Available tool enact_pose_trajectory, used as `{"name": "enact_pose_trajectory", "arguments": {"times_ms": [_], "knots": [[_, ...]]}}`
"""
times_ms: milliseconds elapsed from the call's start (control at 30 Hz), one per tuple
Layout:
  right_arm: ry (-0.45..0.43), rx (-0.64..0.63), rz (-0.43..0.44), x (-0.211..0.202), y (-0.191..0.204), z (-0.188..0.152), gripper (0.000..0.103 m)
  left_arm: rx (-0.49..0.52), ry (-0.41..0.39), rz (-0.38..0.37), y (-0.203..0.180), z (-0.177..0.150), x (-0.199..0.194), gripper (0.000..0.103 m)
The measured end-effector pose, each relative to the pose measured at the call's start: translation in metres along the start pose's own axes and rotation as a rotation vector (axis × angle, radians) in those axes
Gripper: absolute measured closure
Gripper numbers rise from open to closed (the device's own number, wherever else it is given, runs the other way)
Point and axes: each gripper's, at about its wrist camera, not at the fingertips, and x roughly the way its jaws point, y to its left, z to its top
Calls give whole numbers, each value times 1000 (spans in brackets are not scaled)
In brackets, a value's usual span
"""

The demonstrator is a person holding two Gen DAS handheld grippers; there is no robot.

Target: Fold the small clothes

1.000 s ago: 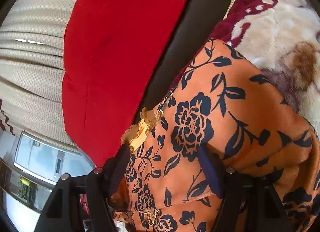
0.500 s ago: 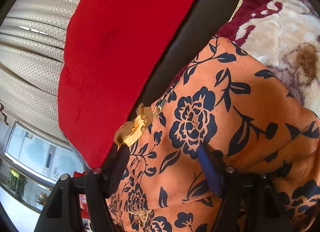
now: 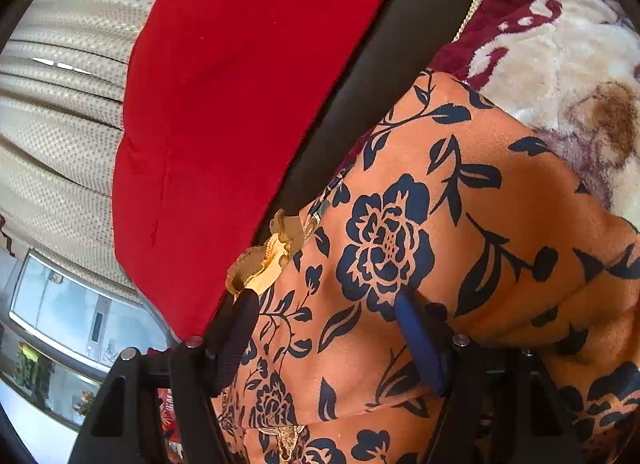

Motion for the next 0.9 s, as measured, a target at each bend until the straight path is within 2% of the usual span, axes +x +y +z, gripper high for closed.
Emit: {"name": "enact_pose_trajectory", "arguments": {"times_ms": [67,200,333,367,433,467,533,567,633,767,900], "knots": [[5,10,0,2,-1,3,29,80,71,46,-17,3,12,0],[9,21,-2,4,0,5,28,190,81,198,-35,-7,27,0],[18,36,0,4,0,6,28,288,130,271,-41,-18,51,1],[20,41,2,4,0,7,28,293,129,266,-39,-19,53,5],[25,52,8,3,-2,7,28,301,135,227,-36,-19,55,33],[28,57,10,3,-2,8,28,303,146,202,-34,-18,56,43],[34,69,14,3,-3,9,28,306,169,112,-33,-18,53,79],[36,73,17,2,-4,10,28,313,176,82,-34,-18,50,85],[37,84,23,1,-5,10,28,335,154,81,-37,-19,42,89],[46,102,36,-1,-8,11,28,292,67,-32,-31,-13,6,90],[51,127,50,-3,-11,13,28,331,17,-148,-45,-12,-45,91]]}}
